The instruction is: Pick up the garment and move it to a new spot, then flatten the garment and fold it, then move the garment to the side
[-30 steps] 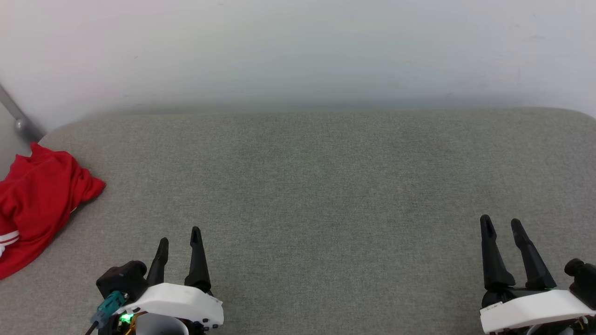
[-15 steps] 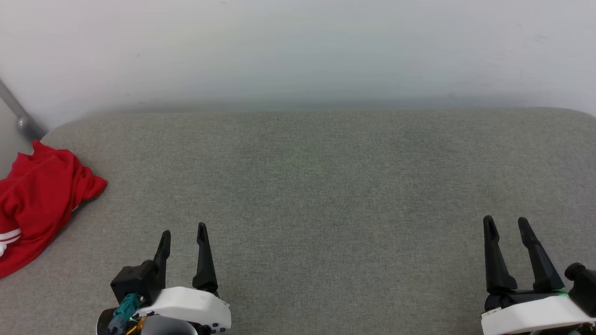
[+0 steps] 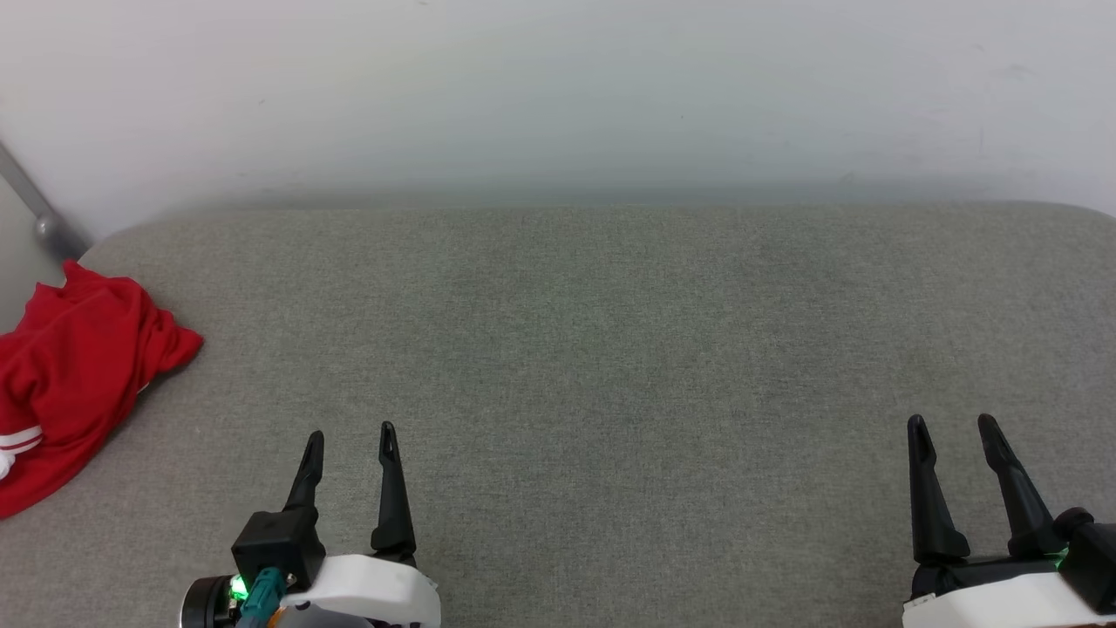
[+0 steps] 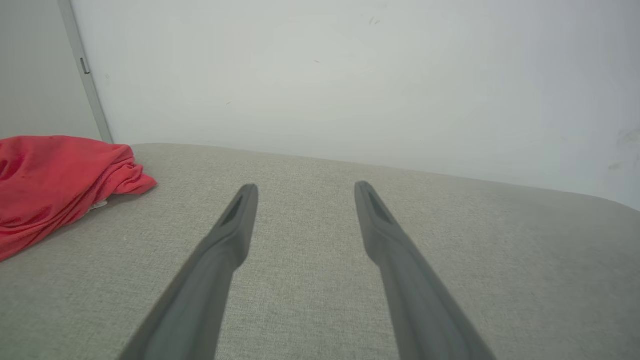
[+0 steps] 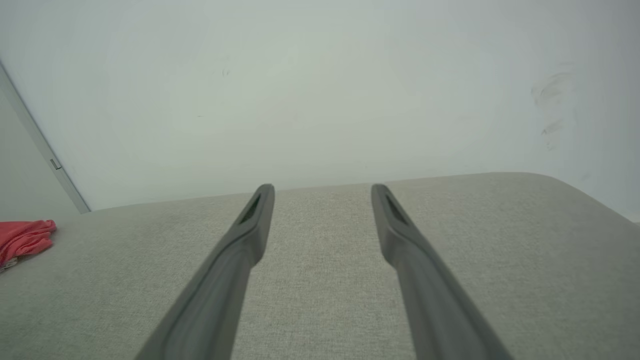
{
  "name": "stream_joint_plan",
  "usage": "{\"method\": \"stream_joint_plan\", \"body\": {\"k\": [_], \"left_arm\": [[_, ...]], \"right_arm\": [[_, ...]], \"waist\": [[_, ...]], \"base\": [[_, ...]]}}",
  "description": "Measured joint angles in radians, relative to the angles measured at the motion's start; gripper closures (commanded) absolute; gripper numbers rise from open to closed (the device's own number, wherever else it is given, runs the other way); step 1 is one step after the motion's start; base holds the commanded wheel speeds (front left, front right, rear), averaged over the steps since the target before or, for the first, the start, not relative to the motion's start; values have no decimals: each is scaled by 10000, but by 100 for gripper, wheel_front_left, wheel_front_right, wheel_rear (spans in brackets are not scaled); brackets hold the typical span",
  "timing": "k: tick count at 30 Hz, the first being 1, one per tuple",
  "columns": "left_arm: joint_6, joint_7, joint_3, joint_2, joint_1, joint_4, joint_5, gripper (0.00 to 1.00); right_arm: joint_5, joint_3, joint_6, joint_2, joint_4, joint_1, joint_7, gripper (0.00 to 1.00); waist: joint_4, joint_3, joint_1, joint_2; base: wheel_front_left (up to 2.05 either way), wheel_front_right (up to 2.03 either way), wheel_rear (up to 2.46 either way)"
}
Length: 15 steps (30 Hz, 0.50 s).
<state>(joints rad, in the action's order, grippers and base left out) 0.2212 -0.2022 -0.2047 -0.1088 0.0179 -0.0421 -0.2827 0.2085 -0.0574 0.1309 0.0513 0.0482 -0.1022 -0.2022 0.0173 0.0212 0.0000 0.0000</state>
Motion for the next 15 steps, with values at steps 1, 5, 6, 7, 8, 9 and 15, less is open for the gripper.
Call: {"method": "stream_joint_plan", "body": {"k": [1,5,6,7,8,9,15], "left_arm": [[2,-33,8,13,22,12,79,0],[-6,-115,33,86,137,25,407,0],[-10,-127,42,105,147,23,470,0],[-12,-136,52,123,150,23,541,0],[-23,-142,63,144,156,23,614,0],[-27,-182,71,163,175,23,686,0],[-150,-305,134,255,226,15,1120,0]], "right_arm": [[-48,-8,0,0,23,-15,-17,0],[-261,-10,0,2,90,-32,-94,0],[-295,-8,0,2,107,-51,-115,0],[-347,-8,0,2,119,-58,-140,0],[-364,-10,0,2,128,-60,-153,0],[-393,-6,0,2,138,-68,-176,0],[-706,-2,0,2,182,-204,-280,0]], "waist": [[1,1,0,0],[2,5,0,0],[2,6,0,0],[2,5,1,0],[0,3,0,0],[-1,2,0,0],[6,10,0,0]], "base": [[0,0,0],[0,0,0],[0,0,0],[0,0,0],[0,0,0],[0,0,0],[0,0,0]]}}
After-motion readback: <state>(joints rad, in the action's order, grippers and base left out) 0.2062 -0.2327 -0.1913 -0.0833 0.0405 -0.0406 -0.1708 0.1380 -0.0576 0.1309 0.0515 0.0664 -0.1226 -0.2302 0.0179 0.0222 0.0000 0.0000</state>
